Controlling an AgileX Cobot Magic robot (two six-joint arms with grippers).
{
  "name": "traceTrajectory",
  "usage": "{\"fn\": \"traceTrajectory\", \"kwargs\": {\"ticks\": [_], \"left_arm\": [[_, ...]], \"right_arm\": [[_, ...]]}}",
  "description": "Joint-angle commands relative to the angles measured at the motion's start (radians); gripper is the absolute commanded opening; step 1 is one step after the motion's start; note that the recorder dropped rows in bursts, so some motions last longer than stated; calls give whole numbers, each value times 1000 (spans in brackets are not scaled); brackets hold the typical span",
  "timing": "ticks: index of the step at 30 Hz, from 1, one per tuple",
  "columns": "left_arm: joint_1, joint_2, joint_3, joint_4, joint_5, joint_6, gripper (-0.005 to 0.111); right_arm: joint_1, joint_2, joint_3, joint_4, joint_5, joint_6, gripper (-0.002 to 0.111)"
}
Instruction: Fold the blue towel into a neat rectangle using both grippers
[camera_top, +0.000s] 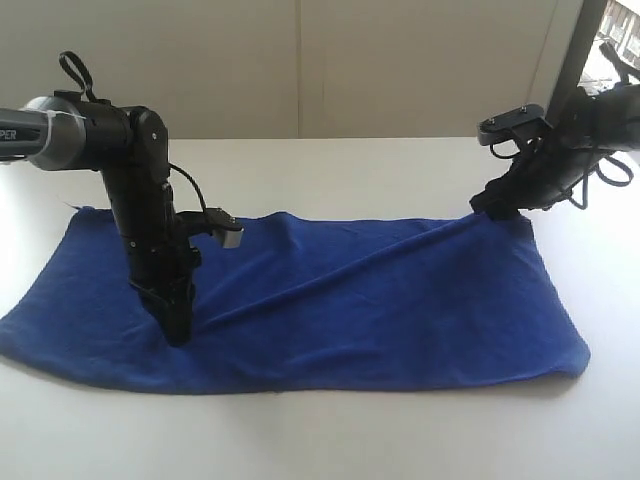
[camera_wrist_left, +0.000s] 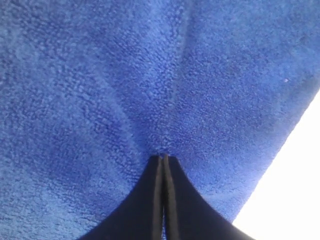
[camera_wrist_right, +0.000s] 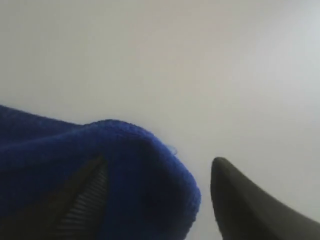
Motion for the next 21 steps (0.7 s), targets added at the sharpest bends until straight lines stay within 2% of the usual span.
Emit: {"fn": "traceTrajectory", "kwargs": {"ticks": [1, 2, 3, 6, 8, 15, 21], "left_arm": [[2, 1, 6, -9, 13, -1, 0], [2, 1, 6, -9, 13, -1, 0], [2, 1, 6, -16, 11, -1, 0], [2, 1, 6, -27, -3, 0, 0], [2, 1, 6, -33, -11, 3, 0], [2, 1, 6, -35, -13, 3, 0], [2, 1, 6, -35, -15, 7, 0]], "right_arm": [[1, -31, -3, -21, -34, 91, 56], [1, -39, -3, -16, -29, 134, 52], [4, -46, -3, -7, 5, 177, 43], [17, -33, 0, 25, 99, 124, 16], [21, -14, 2, 34, 152, 85, 3], [24, 54, 4, 35, 305, 78, 0], [26, 37, 4, 105, 434, -12, 0]]}}
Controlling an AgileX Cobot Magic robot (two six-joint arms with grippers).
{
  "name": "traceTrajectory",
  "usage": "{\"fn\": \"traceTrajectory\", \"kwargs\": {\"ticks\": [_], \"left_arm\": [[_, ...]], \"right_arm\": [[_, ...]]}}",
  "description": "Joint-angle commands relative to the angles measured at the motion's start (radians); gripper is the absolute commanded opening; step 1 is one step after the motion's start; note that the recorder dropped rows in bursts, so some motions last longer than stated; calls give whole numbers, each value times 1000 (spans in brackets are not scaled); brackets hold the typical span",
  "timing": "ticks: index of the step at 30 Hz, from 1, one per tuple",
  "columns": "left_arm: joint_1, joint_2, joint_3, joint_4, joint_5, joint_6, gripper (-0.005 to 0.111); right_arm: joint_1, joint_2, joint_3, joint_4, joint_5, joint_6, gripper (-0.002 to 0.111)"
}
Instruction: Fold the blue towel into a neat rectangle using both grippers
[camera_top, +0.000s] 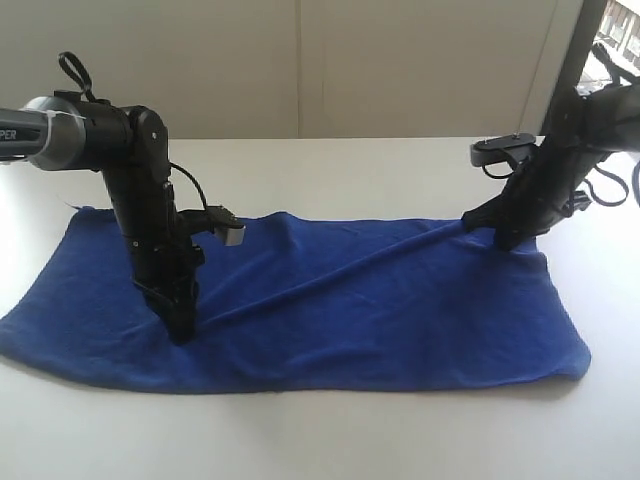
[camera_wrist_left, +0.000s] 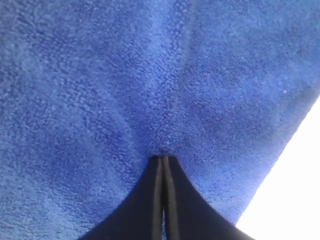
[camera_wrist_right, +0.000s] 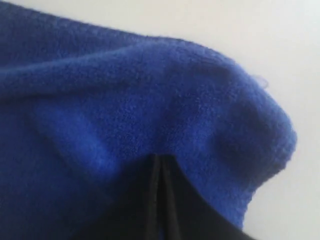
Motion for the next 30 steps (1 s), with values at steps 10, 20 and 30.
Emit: {"fn": "traceTrajectory", "kwargs": {"ticks": [10, 20, 30], "left_arm": [[2, -1, 6, -21, 4, 5, 0], [2, -1, 6, -25, 6, 5, 0], [2, -1, 6, -25, 6, 12, 0]], "right_arm": [[12, -31, 8, 42, 199, -71, 0], [10, -98, -34, -89, -8, 35, 0], [10, -1, -34, -167, 7, 82, 0]]}}
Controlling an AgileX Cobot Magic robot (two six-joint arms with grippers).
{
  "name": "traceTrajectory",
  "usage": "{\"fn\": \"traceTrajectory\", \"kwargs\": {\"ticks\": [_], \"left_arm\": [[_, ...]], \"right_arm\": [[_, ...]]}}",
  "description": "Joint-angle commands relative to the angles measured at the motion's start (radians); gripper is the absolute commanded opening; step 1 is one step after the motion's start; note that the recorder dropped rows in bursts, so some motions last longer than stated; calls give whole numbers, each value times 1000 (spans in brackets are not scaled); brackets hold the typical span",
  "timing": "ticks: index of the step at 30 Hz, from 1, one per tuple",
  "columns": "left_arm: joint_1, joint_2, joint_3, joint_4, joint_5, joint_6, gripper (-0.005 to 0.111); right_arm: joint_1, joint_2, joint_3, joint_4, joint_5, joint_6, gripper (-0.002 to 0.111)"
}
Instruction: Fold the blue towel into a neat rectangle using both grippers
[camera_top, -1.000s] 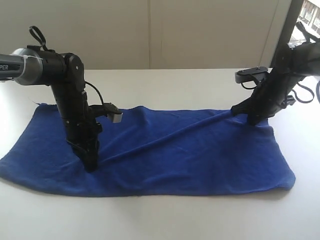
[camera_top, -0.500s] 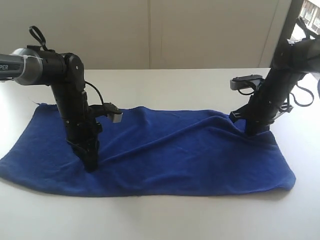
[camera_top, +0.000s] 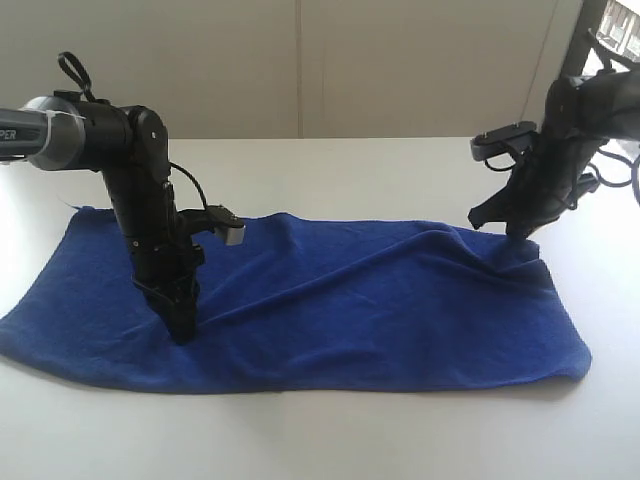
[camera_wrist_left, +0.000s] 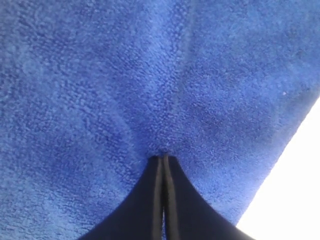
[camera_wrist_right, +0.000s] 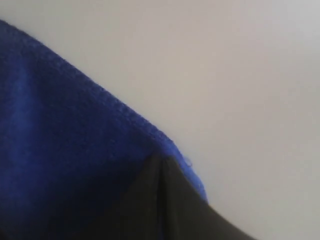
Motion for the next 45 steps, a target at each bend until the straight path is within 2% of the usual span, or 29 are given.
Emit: {"fn": "traceTrajectory", "kwargs": {"ticks": [1, 6, 11, 20, 24, 29, 32, 37, 40, 42, 43, 44, 45], "left_arm": [[2, -1, 6, -19, 8, 10, 0], [2, -1, 6, -19, 8, 10, 0], [2, -1, 6, -19, 8, 10, 0], [2, -1, 6, -32, 4, 10, 0], [2, -1, 6, -36, -12, 10, 0], [2, -41, 4, -53, -35, 10, 0], [2, -85, 4, -72, -69, 10, 0], [3, -192, 4, -67, -173, 10, 3], [10, -236, 4, 49, -252, -55, 19], [33, -246, 4, 140, -319, -153, 34], [70, -242, 4, 196, -351, -213, 44], [101, -232, 4, 211, -352, -221, 43], [123, -220, 4, 216, -352, -221, 39]], "right_arm": [[-2, 25, -1, -13, 10, 13, 0], [-2, 51, -1, -48, -18, 19, 0], [-2, 67, -1, -164, -99, 70, 0], [-2, 92, -1, -170, -198, 95, 1], [-2, 71, -20, -170, -193, 95, 15], [-2, 17, -57, -164, -136, 95, 46], [0, -35, -57, -158, -119, 95, 49], [0, -171, -57, -112, -45, 88, 49], [0, -229, -51, -87, 30, 86, 44], [0, -264, -20, -67, 49, 65, 31], [0, -304, 29, -24, 56, 33, 12], [0, -325, 64, -6, 61, 18, 0], [0, -346, 104, 13, 73, 1, 0]]}}
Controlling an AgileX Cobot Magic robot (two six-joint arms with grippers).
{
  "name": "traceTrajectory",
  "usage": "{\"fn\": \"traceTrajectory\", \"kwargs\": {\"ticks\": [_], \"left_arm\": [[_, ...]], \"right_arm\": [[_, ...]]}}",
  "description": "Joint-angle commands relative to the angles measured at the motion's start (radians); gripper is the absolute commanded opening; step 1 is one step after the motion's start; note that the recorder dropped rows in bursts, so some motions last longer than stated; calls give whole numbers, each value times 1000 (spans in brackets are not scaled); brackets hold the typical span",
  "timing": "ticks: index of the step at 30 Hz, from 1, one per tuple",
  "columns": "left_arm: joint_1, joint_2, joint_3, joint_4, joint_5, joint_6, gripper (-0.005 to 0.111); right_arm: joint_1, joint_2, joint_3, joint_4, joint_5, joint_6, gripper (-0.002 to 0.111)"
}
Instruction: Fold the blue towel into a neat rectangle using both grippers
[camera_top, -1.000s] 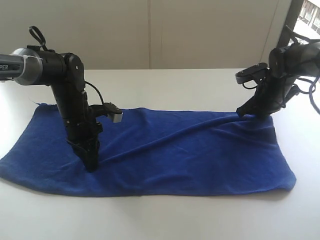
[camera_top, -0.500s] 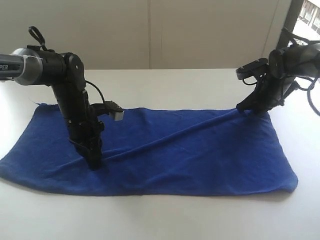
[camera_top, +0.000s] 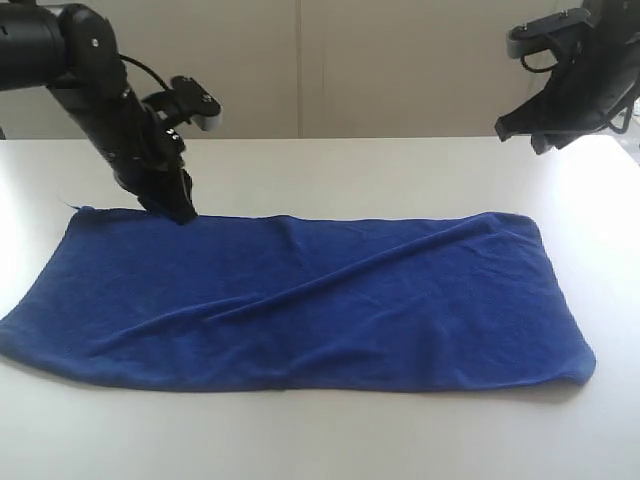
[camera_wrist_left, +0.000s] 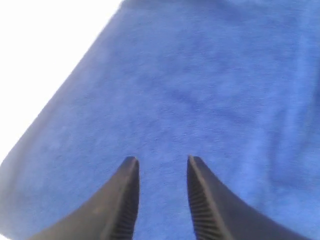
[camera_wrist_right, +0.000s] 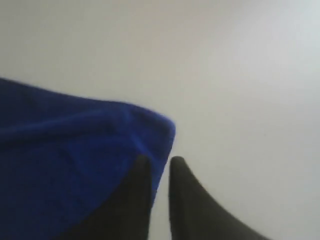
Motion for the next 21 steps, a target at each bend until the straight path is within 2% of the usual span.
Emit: {"fn": "traceTrajectory", "kwargs": {"ticks": [1, 3, 4, 7, 11, 16, 21], "left_arm": [[105, 34, 4, 78, -19, -74, 30], [150, 65, 4, 76, -24, -74, 6], [170, 81, 4, 74, -35, -76, 0], [224, 138, 4, 69, -119, -86, 1], [230, 198, 4, 67, -241, -86, 1], [230, 239, 4, 67, -282, -86, 1], [231, 243, 4, 67, -347, -86, 1]], "right_arm": [[0, -92, 146, 92, 55, -70, 0], [0, -134, 241, 134, 67, -85, 0], [0, -157, 293, 155, 67, -85, 0], [0, -248, 510, 199, 51, -85, 0], [0, -300, 690, 200, -38, -77, 0], [0, -289, 752, 203, -117, -75, 0], [0, -255, 774, 203, -119, -75, 0]]}}
